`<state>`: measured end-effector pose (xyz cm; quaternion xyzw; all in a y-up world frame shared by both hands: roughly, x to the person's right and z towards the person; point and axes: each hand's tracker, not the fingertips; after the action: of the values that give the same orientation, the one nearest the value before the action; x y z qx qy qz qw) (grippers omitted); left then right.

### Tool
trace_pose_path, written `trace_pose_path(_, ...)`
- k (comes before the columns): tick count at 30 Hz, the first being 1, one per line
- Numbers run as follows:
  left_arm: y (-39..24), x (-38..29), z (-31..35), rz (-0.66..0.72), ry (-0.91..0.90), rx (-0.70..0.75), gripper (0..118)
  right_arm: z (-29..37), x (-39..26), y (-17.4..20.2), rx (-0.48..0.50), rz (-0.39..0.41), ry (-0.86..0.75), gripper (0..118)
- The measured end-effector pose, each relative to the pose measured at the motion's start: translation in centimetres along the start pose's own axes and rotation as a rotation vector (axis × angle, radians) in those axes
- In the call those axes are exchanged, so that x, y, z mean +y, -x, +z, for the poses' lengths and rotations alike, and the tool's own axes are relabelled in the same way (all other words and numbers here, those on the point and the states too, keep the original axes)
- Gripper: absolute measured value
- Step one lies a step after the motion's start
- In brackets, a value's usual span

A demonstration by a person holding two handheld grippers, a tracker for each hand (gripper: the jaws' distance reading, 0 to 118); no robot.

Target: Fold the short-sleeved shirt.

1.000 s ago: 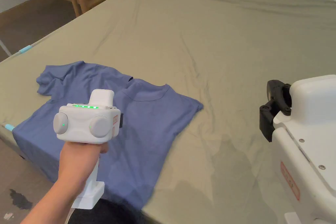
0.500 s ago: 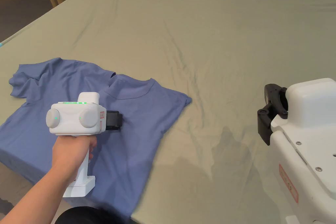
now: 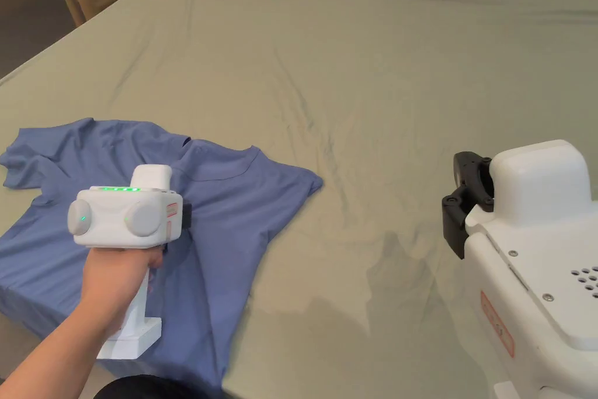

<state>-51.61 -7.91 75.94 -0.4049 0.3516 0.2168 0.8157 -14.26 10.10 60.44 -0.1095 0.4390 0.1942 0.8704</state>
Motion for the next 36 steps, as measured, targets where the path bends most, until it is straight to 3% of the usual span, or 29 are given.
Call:
trace_pose_path(8,0.3,-0.9,6.2,0.095,-0.288,-0.067,4,2.5,0.8,-1.3,-0.031,-0.028,-0.03,1)
trace_pose_path(16,3.3,0.4,11.7,0.197,-0.467,-0.16,4,5.3,1.6,-1.5,-0.047,-0.029,-0.077,1)
trace_pose_path(27,-0.6,4.3,26.9,0.075,-0.874,-0.206,4,9.0,2.4,-2.3,-0.078,-0.031,-0.154,1)
trace_pose_path(32,-4.8,7.6,33.1,-0.087,-1.018,-0.194,4,10.7,2.7,-3.9,-0.127,-0.054,-0.191,1)
trace_pose_path(36,-9.4,9.9,37.1,-0.183,-1.115,-0.273,4,12.2,2.5,-5.7,-0.182,-0.063,-0.209,1)
